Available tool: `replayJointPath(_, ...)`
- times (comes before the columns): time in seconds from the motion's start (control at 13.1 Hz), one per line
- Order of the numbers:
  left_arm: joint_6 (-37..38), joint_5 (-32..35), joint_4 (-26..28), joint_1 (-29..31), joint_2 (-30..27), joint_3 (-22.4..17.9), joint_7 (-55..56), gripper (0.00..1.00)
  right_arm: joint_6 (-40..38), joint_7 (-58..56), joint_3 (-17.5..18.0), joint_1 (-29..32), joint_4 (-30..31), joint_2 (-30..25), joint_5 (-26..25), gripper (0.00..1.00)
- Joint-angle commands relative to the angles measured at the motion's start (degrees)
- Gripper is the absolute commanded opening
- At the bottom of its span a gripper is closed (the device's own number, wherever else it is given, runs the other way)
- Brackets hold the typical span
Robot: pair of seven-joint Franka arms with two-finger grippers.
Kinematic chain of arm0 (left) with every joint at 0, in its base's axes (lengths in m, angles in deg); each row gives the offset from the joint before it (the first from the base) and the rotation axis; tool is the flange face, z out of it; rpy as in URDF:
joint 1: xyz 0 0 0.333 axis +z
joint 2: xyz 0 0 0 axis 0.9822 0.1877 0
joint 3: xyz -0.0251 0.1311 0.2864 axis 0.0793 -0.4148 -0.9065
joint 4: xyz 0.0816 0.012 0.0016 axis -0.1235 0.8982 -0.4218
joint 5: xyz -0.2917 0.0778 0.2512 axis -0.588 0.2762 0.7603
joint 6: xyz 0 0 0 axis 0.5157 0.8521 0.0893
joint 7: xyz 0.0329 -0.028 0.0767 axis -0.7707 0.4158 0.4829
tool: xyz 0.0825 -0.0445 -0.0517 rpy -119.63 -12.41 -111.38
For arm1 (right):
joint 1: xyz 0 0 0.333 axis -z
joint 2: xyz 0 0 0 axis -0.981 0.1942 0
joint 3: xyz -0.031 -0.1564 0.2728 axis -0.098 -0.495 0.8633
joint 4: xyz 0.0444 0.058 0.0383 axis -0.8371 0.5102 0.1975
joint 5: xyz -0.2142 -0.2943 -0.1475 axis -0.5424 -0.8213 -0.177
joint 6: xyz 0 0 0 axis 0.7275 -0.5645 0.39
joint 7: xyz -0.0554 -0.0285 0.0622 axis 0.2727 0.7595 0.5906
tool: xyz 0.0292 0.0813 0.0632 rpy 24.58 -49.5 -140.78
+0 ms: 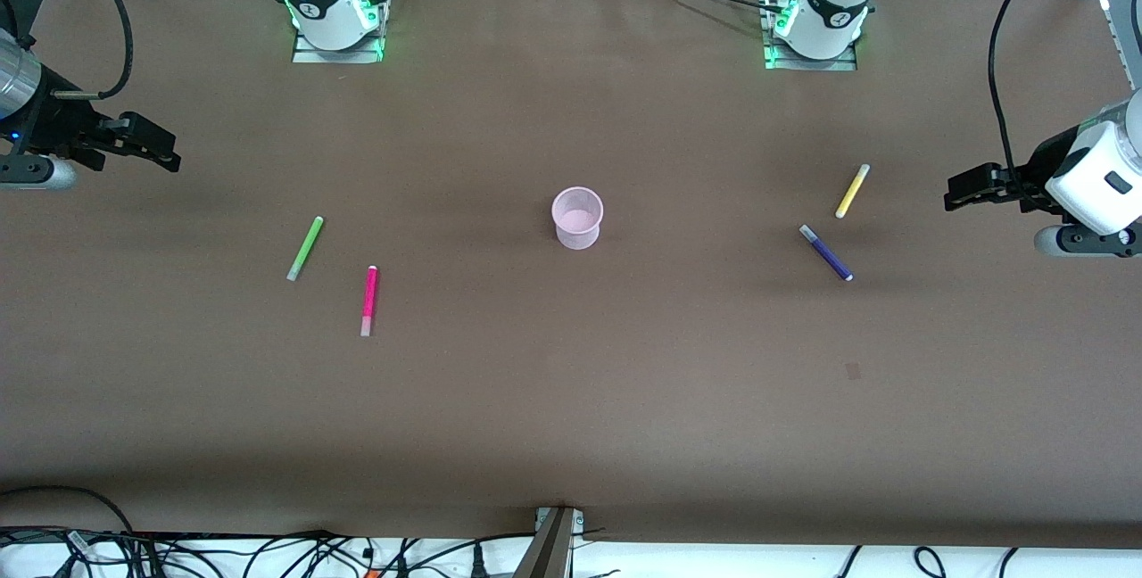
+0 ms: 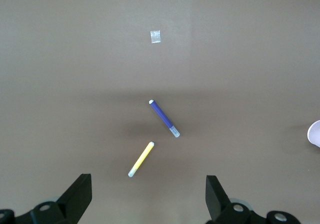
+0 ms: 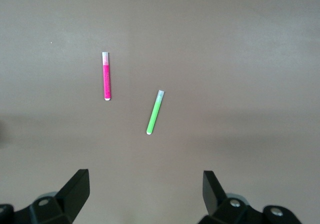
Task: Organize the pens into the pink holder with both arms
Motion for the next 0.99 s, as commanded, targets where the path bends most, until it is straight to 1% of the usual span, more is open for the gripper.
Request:
replayJointPath(0.0,0.3,1.2,-1.9,0.0,3.8,0.0,4.1,1.00,-0.3,-0.7,0.1,0.4,0.3,-0.3,1.0,1.00)
replayJointPath(0.15,-0.8,0.5,-1.8,0.6,6.3,-0.3,7.4,1.00,-0.3,-0.7,0.0,0.4,0.4,-0.3,1.0,1.00)
replayJointPath(0.31,-2.0,0.5,-1.2,0.9,9.7,-0.4,7.8,1.00,-0.3,-0.7,0.0,0.4,0.4,-0.3,1.0,1.00)
replayJointPath(0.38,-2.5,0.5,-1.2,1.1,11.4,-0.4,10.1,1.00,-0.3,-0.7,0.0,0.4,0.4,-0.3,1.0,1.00)
replayJointPath(0.46,-3.4,0.4,-1.1,1.2,13.0,-0.4,16.3,1.00,-0.3,-0.7,0.0,0.4,0.4,-0.3,1.0,1.00)
replayJointPath(0.53,-5.0,0.4,0.3,1.2,13.9,-0.4,20.8,1.00,-0.3,-0.7,-0.1,0.4,0.5,-0.3,1.0,1.00)
replayJointPath(0.69,-9.6,0.3,5.2,1.4,14.0,-0.4,22.3,1.00,-0.2,-0.7,-1.0,0.4,0.6,0.0,1.0,1.00)
replayJointPath(0.84,-14.0,-2.3,10.3,2.2,14.1,-0.4,24.3,1.00,-0.3,-0.7,-1.1,0.4,0.6,0.1,1.0,1.00)
replayJointPath(0.92,-16.7,-3.2,13.7,2.6,14.2,-0.4,26.2,1.00,-0.2,-0.7,-1.1,0.4,0.6,0.1,1.0,1.00)
